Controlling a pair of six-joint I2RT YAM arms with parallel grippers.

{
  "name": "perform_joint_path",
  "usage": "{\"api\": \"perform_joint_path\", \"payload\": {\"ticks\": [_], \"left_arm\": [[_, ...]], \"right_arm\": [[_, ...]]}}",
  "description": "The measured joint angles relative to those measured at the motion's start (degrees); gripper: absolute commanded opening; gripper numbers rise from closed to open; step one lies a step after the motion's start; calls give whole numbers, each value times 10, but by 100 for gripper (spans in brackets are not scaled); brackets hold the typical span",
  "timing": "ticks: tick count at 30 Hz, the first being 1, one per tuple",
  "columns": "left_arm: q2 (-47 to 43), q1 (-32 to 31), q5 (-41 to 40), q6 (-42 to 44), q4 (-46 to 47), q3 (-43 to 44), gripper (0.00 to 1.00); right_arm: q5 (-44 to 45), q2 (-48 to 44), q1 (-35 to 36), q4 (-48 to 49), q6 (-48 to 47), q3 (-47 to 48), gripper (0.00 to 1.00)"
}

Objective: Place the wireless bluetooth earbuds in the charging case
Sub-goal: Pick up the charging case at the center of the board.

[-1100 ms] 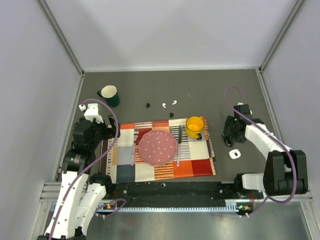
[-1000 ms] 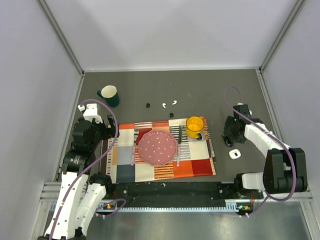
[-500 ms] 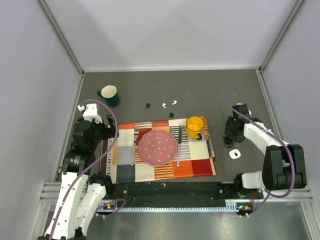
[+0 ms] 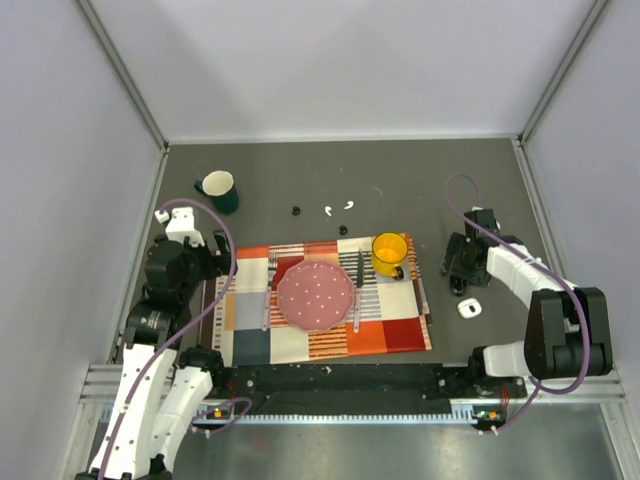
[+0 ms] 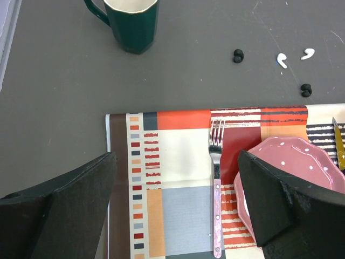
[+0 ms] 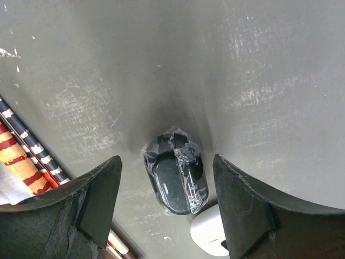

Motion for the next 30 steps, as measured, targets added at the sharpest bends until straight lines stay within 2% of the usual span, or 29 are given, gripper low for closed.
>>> {"api": "perform_joint_path", "payload": {"ticks": [2, 10, 12, 17, 19, 20, 24, 28, 30], "left_arm": [[0, 0, 0, 0, 0, 0, 99], [0, 0, 5, 0, 0, 0, 99], [0, 0, 6, 0, 0, 0, 99], [0, 0, 7, 0, 0, 0, 99], [0, 0, 7, 0, 0, 0, 99], [0, 0, 7, 0, 0, 0, 99], [-1, 0, 7, 0, 0, 0, 99], [-2, 0, 8, 0, 0, 0, 99], [-2, 0, 9, 0, 0, 0, 99]], "right_arm": [[0, -4, 1, 0, 0, -3, 69], [1, -20, 10, -9, 4, -17, 59], [1, -20, 11, -12, 4, -17, 52], [3, -20, 11, -14, 5, -17, 50], [4, -20, 11, -14, 5, -17, 55], [4, -20, 11, -14, 5, -17, 62], [3, -16, 13, -15, 5, -17, 66], [3, -15, 21, -15, 5, -17, 61], [4, -15, 23, -16, 5, -17, 54]]}}
